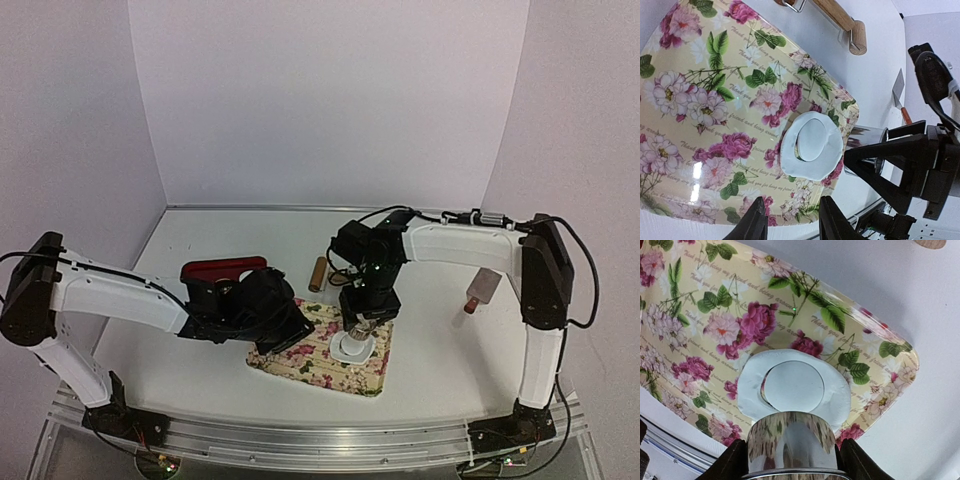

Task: Roll out the dumpling wrappers from the dough
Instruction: Place the dumpling mold at the center of the board.

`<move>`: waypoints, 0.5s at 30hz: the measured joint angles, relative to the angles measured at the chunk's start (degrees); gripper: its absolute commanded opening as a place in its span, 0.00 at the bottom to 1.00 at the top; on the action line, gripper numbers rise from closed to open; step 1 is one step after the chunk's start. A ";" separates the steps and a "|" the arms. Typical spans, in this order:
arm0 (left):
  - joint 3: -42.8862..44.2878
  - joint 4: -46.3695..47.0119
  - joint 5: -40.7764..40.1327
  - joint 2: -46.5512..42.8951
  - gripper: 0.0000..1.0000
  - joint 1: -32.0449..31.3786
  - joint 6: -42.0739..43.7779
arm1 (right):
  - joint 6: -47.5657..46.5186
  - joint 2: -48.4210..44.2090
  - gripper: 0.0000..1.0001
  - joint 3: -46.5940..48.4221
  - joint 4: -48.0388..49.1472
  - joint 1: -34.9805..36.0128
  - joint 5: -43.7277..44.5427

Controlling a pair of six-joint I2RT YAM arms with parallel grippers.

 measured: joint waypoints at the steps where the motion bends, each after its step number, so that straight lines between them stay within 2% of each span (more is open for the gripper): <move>1: 0.62 -0.79 0.35 0.32 0.39 0.14 0.93 | 0.08 -0.54 0.11 -0.02 -0.22 -0.03 0.38; 7: 7.87 -1.70 4.74 6.74 0.46 1.16 6.29 | 0.09 -2.01 0.09 -1.31 -1.30 -1.74 1.43; 12: 11.14 -1.03 10.02 12.59 0.48 3.35 10.54 | -1.37 -2.01 0.09 -1.67 -1.81 -6.80 1.50; 15: 16.01 -3.16 11.78 17.89 0.49 4.68 14.97 | -2.37 -2.34 0.09 -2.69 -1.56 -10.05 1.89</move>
